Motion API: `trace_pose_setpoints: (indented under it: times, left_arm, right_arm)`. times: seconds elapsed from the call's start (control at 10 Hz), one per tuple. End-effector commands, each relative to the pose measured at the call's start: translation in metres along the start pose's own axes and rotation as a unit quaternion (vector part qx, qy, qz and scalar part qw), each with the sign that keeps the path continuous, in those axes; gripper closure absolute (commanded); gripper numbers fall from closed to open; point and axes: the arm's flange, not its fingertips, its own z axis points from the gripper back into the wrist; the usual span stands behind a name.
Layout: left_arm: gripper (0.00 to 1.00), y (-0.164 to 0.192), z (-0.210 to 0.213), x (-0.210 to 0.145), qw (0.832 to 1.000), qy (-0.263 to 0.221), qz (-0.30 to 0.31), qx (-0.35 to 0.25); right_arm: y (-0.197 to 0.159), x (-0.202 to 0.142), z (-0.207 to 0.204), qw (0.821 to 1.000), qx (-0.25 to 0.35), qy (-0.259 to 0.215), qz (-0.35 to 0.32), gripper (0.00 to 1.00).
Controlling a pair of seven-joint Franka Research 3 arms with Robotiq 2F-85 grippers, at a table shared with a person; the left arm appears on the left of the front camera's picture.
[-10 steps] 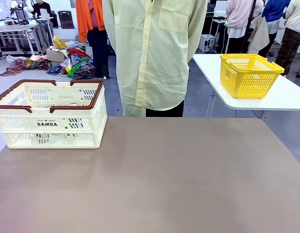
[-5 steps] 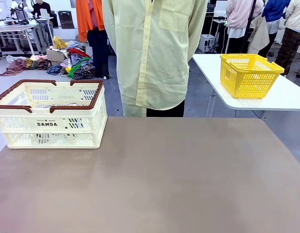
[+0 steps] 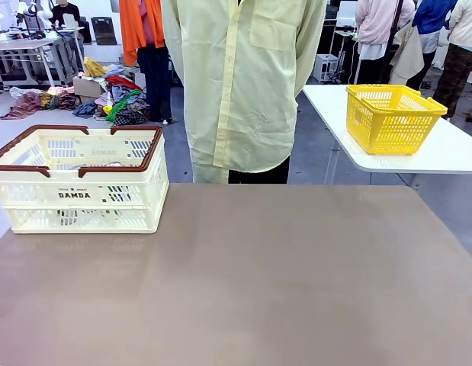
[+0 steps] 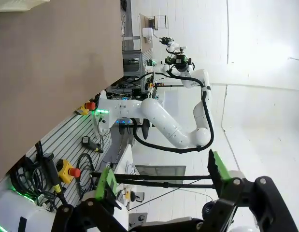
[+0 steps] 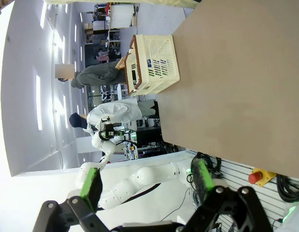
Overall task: Place the drinks into the Shopping basket.
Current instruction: Pick up one drink and place it into the Shopping basket.
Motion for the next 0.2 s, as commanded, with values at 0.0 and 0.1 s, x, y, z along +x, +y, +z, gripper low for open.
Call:
trace_pose_setpoints:
  times: [0.0,0.1]
  left_arm:
    - [0.0,-0.002,0.0003,-0.0031,1.0,0.003,0.008,-0.003]
    - [0.0,-0.002,0.0003,-0.0031,1.0,0.003,0.008,-0.003]
  right_arm:
    - [0.0045,0.0023,-0.0003,1.0,0.012,-0.004,0.009,0.0]
    - [0.0045,0.0023,-0.0003,1.0,0.012,-0.004,0.009,0.0]
